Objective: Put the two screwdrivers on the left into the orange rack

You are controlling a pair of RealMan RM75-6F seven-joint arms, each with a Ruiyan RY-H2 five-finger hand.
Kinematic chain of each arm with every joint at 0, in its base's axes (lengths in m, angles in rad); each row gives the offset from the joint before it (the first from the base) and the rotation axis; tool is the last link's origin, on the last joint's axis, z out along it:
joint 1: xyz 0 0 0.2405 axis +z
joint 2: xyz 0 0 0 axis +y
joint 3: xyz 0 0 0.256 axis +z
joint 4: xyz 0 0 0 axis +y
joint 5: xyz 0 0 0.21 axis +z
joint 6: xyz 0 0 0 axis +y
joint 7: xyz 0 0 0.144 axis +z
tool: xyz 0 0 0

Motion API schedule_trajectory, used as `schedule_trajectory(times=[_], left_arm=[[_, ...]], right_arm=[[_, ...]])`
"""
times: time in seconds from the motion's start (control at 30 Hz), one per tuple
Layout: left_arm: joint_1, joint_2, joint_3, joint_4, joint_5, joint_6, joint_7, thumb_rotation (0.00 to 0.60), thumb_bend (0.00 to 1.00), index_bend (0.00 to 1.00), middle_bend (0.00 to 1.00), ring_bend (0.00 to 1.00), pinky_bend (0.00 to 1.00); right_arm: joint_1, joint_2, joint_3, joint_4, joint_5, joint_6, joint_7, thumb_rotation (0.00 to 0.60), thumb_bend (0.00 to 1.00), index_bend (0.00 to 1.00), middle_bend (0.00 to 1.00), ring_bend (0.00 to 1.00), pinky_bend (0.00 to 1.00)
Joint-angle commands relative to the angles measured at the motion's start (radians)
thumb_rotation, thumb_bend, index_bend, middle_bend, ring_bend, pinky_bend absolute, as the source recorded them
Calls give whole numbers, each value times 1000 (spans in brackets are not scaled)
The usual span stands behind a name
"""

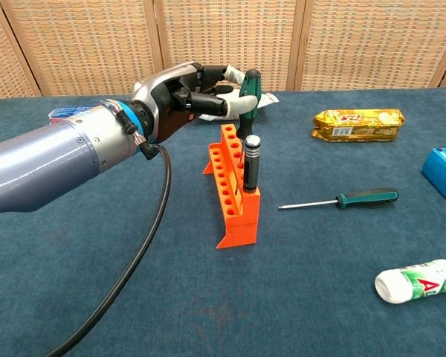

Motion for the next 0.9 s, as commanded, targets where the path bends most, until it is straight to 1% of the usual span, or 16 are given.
schedule_trajectory(times=[0.03,0.63,0.7,0.9], left_arm=[[2,-5,3,8,4,-1,-5,600,413,642,0,0,0],[8,-31,39,80,40,-13,7,600,413,641,0,0,0],[9,-33,41,84,44,-9,11,600,413,618,0,0,0],[12,-31,51,91,62,-8,17,600,400,467,0,0,0]], right_arm=[[0,0,0,0,0,-1,0,600,0,0,0,0,0],[3,-2,0,2,3,-8,-2,600,0,0,0,0,0],[3,-2,0,2,4,-8,-2,600,0,0,0,0,0],[3,-2,0,2,4,-9,-2,600,0,0,0,0,0]])
